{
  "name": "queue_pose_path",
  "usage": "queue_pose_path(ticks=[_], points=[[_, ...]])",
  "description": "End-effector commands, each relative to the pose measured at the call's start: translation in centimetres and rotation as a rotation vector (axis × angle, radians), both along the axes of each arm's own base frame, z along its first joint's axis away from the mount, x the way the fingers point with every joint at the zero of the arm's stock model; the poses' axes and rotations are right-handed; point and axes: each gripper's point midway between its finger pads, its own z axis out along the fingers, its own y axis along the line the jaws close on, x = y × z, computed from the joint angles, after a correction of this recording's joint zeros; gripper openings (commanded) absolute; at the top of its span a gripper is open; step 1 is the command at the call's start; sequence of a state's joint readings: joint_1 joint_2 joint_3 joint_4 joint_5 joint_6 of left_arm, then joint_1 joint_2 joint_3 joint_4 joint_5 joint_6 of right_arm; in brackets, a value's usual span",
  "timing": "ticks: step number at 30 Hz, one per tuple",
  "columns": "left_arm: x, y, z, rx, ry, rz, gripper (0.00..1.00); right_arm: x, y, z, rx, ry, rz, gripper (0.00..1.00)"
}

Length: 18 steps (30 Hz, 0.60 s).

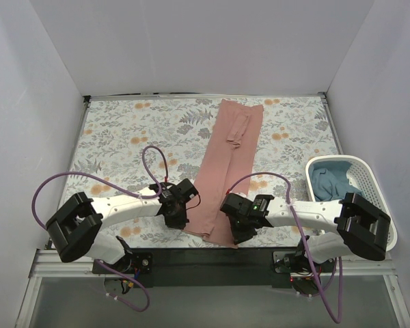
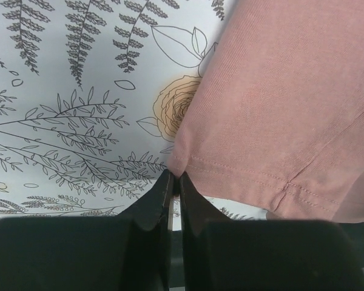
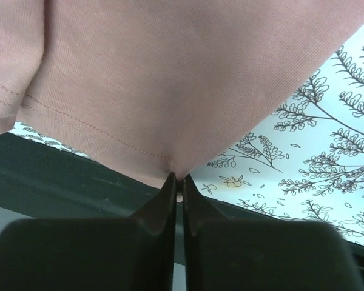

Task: Fold and stack the t-shirts
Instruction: Fold the tshirt

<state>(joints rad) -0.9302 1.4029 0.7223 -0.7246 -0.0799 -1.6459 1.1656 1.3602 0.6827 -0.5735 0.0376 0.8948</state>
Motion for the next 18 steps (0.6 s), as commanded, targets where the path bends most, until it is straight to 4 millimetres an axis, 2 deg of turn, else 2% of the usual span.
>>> queue_pose_path(ticks=[1,3,4,6,8,11,13,15,18], points=[[-2.0,0.7,-1.1,0.018,0.075,-0.016,0.00,-0.5,-2.0,-0.7,-0.076,0.000,0.011,0.01],[-3.0,1.1,-0.8,0.018,0.098,-0.016,0.00,-1.0,-2.1,-0.3,-0.067,0.018,0.033,0.01],[-4.7,1.3,0.0,0.028,0.108,-0.026,0.00,-2.2,-2.4,0.0,-0.041,0.070,0.074,0.01],[-5.5,2.0,0.6,0.044,0.116,-0.016,0.00,-3.1,-2.5,0.6,-0.016,0.102,0.088,0.01],[-7.7,2.8,1.1,0.077,0.141,-0.047,0.00,-4.3,-3.2,1.2,0.014,0.136,0.107,0.01],[-10.7,1.6,2.2,0.007,0.192,-0.083,0.00,-6.0,-4.6,1.4,0.042,0.190,0.109,0.01],[-12.0,0.8,2.4,-0.011,0.212,-0.100,0.00,-6.7,-5.4,1.1,0.039,0.214,0.108,0.01],[-11.9,0.2,2.4,-0.025,0.201,-0.104,0.00,-6.5,-5.5,1.2,0.051,0.194,0.113,0.01],[-10.2,-1.8,3.3,-0.084,0.139,-0.093,0.00,-5.2,-5.0,1.9,0.065,0.152,0.131,0.01]])
